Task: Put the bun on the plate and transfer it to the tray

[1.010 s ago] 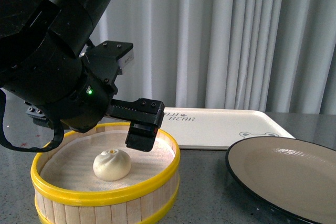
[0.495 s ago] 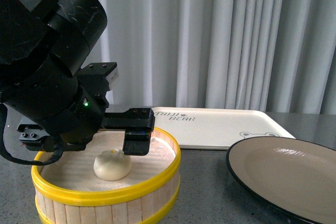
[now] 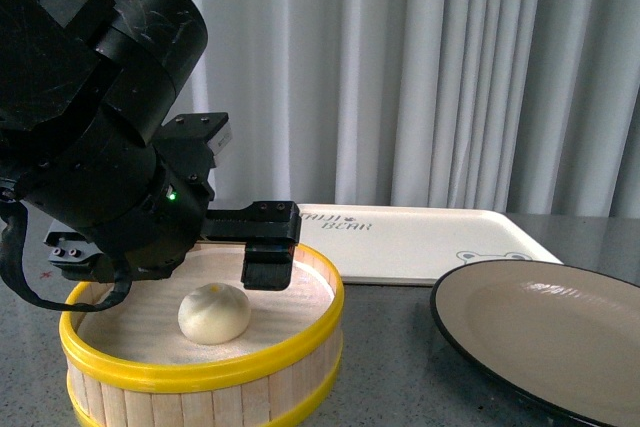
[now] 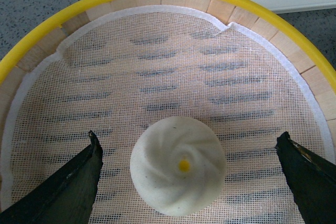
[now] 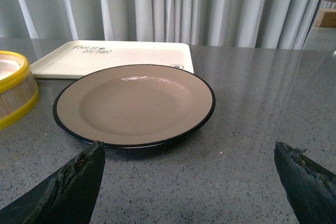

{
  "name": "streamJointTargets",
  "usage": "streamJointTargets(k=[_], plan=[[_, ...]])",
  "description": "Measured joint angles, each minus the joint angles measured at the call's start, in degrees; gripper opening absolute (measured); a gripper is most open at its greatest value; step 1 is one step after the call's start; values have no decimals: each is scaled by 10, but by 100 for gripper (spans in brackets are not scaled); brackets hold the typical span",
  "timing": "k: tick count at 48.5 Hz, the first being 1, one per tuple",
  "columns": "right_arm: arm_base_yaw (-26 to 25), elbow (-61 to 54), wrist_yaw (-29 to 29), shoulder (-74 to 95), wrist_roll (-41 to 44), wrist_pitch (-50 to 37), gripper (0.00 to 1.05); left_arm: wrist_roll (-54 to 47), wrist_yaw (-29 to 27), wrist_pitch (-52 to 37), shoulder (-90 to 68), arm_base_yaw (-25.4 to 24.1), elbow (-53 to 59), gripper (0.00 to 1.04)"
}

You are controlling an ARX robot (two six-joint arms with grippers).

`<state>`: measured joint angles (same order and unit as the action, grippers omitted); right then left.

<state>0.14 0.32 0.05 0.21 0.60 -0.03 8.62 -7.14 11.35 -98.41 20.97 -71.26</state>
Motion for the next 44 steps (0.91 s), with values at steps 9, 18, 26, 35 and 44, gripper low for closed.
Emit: streamJointTargets(k=[9,18,26,35,44], plan=[[0,0,0,0,0,0,96,-15,-9,2,-3,2,6,98],[0,0,0,0,0,0,96,-21,-19,16,-9,2,9,98],[0,0,0,0,0,0,96,-23,-18,17,-9,6,12,98],[0,0,0,0,0,0,96,-24,-19,18,-14,12,13,88],[0,0,0,0,0,0,96,-31,-14,-9,-15,19,12,53]])
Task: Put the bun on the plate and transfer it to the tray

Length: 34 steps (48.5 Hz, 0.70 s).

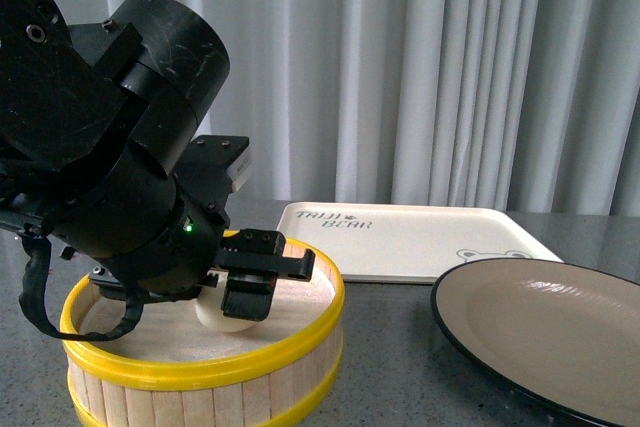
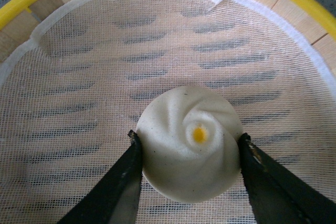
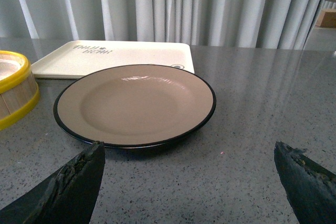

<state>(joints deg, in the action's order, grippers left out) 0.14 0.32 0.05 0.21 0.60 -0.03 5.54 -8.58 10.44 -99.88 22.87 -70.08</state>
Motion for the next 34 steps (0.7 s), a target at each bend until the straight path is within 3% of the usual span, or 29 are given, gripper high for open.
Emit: streamJointTargets(k=[13,24,34], plan=[[0,0,0,0,0,0,96,-73,52,-50,1,19,-20,4],[0,0,0,0,0,0,96,-105,146,-111,-18,55,-82,4],[0,0,0,0,0,0,96,-118,156,-107,-89,127,-137,4]])
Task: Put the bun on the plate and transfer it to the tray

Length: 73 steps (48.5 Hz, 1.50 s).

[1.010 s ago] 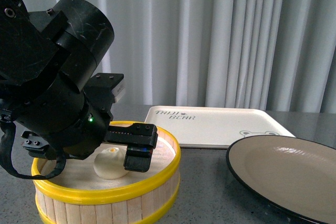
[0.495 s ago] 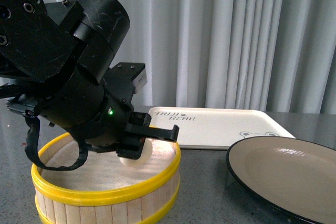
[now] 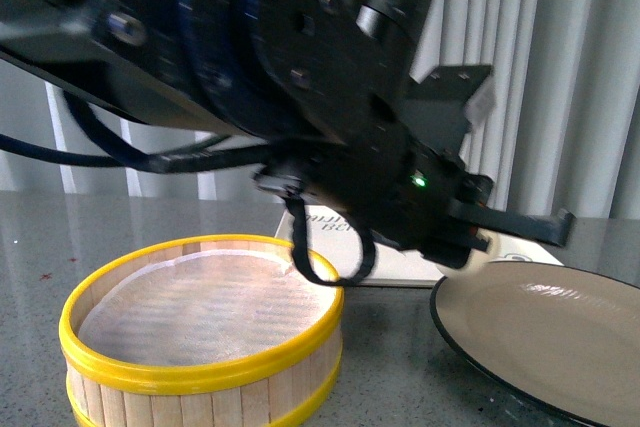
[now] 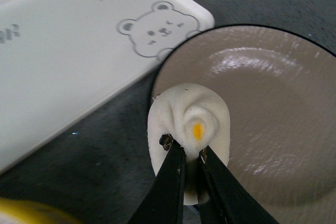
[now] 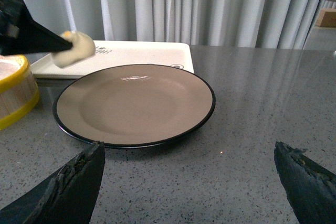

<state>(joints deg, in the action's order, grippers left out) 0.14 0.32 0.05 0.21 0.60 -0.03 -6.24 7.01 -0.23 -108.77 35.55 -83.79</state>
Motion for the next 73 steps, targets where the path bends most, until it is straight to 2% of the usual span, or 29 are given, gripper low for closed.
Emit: streamJointTargets(k=[13,34,47,55,59,73], plan=[[0,0,0,0,0,0,96,-2,-43,64,-75,65,-76,4],[0,0,0,0,0,0,96,20,-73,130,-127,72,-135,5],[0,0,0,0,0,0,96,86,-24,182,-127,78,-154,57],[0,0,0,0,0,0,96,108,-22,186,-127,83,-154,87],[0,0,0,0,0,0,96,111,-21,187,-127,88,-157,99],[0,0,0,0,0,0,96,130,-25,214,-130,100,-198,98]])
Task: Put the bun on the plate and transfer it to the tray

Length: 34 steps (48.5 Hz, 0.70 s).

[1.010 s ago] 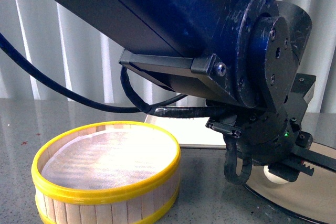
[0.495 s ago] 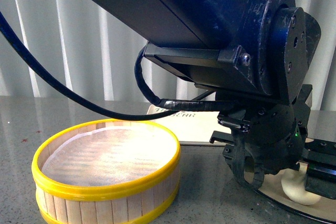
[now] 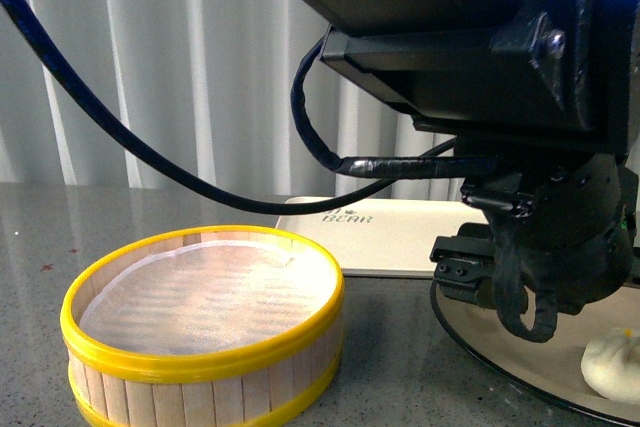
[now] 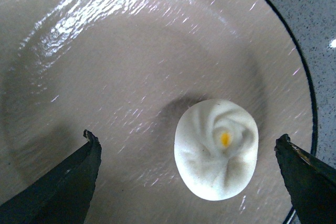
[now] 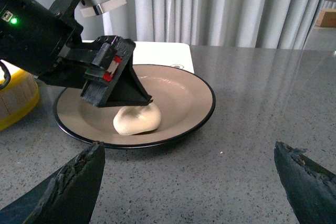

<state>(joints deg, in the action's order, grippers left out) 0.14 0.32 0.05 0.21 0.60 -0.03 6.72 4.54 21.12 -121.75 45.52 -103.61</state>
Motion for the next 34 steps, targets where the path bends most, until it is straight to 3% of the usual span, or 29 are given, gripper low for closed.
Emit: streamJointTargets(k=[9,16,19,23,30,34], plan=[[0,0,0,0,0,0,96,16,-7,1,-3,-4,-18,98],[0,0,0,0,0,0,96,25,-28,-50,26,-47,7,98],[0,0,0,0,0,0,96,30,-47,-85,62,-87,38,98],[0,0,0,0,0,0,96,48,-66,-126,135,-175,94,98],[0,0,0,0,0,0,96,29,-61,-90,274,-346,225,98],[0,0,0,0,0,0,96,23,-70,-84,300,-383,248,98]])
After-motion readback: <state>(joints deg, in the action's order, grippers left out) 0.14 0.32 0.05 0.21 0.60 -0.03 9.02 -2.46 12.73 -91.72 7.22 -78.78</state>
